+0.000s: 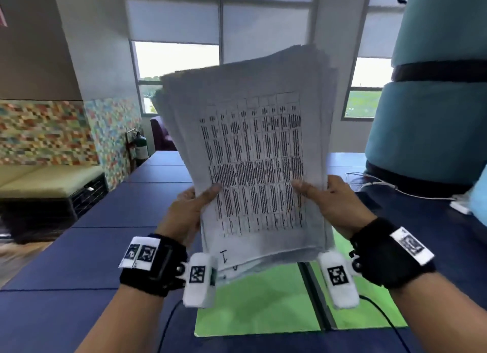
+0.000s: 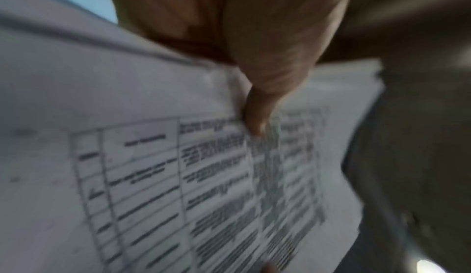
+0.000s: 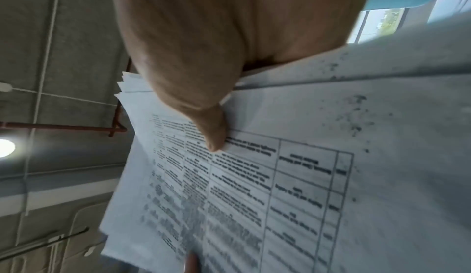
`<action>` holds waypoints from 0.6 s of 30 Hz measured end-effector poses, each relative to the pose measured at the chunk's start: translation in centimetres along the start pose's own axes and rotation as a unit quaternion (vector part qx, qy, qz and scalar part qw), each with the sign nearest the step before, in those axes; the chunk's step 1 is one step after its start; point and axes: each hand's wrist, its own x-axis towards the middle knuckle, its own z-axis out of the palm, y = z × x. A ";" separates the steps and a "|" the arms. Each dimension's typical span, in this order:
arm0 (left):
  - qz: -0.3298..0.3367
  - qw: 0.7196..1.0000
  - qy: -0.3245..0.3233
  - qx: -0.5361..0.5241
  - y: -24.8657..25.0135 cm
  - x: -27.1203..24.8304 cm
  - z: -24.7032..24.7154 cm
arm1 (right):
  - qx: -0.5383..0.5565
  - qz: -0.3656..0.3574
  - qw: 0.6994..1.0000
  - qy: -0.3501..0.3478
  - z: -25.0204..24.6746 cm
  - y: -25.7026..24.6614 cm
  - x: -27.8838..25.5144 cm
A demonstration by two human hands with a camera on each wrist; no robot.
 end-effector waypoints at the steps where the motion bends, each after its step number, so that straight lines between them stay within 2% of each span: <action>1: 0.039 0.996 0.026 0.071 0.7 -0.2 0.9 | -0.002 -0.011 1.000 0.008 0.3 -0.2 -0.1; 3: 0.118 0.979 0.060 0.155 1.8 -0.6 1.9 | 0.008 -0.022 0.999 0.032 0.8 -0.6 -0.4; 6: 0.178 0.971 0.056 0.147 1.7 -1.2 2.2 | 0.032 -0.034 0.998 0.049 1.4 0.2 -1.1; 8: 0.173 0.971 0.051 0.160 0.5 -1.8 1.9 | 0.047 -0.035 0.997 0.041 2.3 1.6 -2.0; 10: 0.134 0.975 0.052 0.167 -1.0 -2.2 1.2 | 0.044 -0.030 0.998 0.031 3.2 3.1 -3.1; 14: 0.057 0.979 0.072 0.183 -2.1 -2.2 -0.4 | 0.005 0.004 0.998 0.062 3.2 4.1 -3.0; 18: 0.108 0.980 0.077 0.147 0.0 -1.7 1.4 | 0.012 -0.039 0.994 0.101 4.0 1.5 -1.8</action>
